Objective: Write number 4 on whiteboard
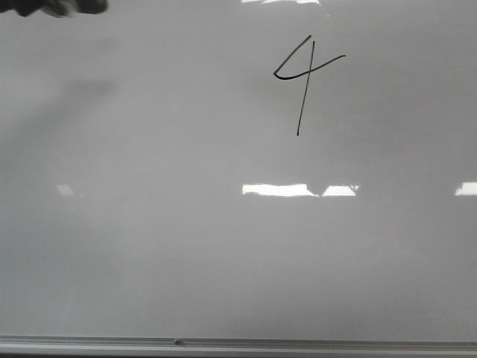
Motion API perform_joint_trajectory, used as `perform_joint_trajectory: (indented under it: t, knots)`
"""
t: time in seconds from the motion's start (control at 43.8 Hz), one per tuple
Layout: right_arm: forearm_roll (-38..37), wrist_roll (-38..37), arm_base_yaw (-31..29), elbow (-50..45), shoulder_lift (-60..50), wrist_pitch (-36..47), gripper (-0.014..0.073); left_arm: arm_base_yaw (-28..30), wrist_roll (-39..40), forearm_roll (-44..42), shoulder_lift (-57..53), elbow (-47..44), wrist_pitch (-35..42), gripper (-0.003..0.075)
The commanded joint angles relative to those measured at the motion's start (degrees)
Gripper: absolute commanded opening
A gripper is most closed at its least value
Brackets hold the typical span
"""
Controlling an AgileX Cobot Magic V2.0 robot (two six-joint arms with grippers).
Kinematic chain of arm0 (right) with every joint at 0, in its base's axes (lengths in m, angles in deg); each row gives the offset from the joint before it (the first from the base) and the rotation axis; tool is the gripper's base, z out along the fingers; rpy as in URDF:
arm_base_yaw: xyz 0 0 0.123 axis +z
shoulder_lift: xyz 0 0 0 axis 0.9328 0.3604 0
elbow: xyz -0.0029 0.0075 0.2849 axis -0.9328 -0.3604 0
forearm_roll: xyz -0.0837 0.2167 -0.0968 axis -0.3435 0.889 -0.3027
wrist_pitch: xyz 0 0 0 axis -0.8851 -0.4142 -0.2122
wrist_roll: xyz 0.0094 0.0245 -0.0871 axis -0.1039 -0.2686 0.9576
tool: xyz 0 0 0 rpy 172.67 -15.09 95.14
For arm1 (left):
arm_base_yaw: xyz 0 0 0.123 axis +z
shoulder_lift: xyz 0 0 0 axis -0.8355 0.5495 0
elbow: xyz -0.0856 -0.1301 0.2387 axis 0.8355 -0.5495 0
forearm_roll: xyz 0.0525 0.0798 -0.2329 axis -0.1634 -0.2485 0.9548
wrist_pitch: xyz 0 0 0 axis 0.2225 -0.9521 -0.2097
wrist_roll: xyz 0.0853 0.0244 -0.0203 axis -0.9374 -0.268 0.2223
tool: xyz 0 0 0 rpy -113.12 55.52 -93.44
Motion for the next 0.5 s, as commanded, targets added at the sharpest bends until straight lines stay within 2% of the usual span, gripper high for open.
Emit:
perform_joint_trajectory:
  t: [0.0, 0.069, 0.206, 0.32, 0.48]
  knots:
    - [0.73, -0.07, -0.17, 1.39, -0.7, 3.16, 0.0581, 6.37, 4.21, -1.7, -6.39, -4.7, 10.24, 0.0062]
    - [0.73, -0.07, -0.17, 1.39, -0.7, 3.9, 0.0581, 11.16, 9.03, -1.3, -9.85, -9.72, 17.44, 0.0062]
    - [0.73, -0.07, -0.17, 1.39, -0.7, 4.93, 0.0581, 19.67, 16.73, 0.1, -14.61, -21.88, 37.09, 0.0062]
    - [0.73, -0.07, -0.17, 1.39, -0.7, 5.19, 0.0581, 24.3, 18.05, 0.1, -14.87, -30.71, 54.88, 0.0062]
    - [0.73, -0.07, -0.17, 1.39, -0.7, 5.19, 0.0581, 28.74, 18.04, 0.1, -11.74, -39.88, 73.85, 0.0062]
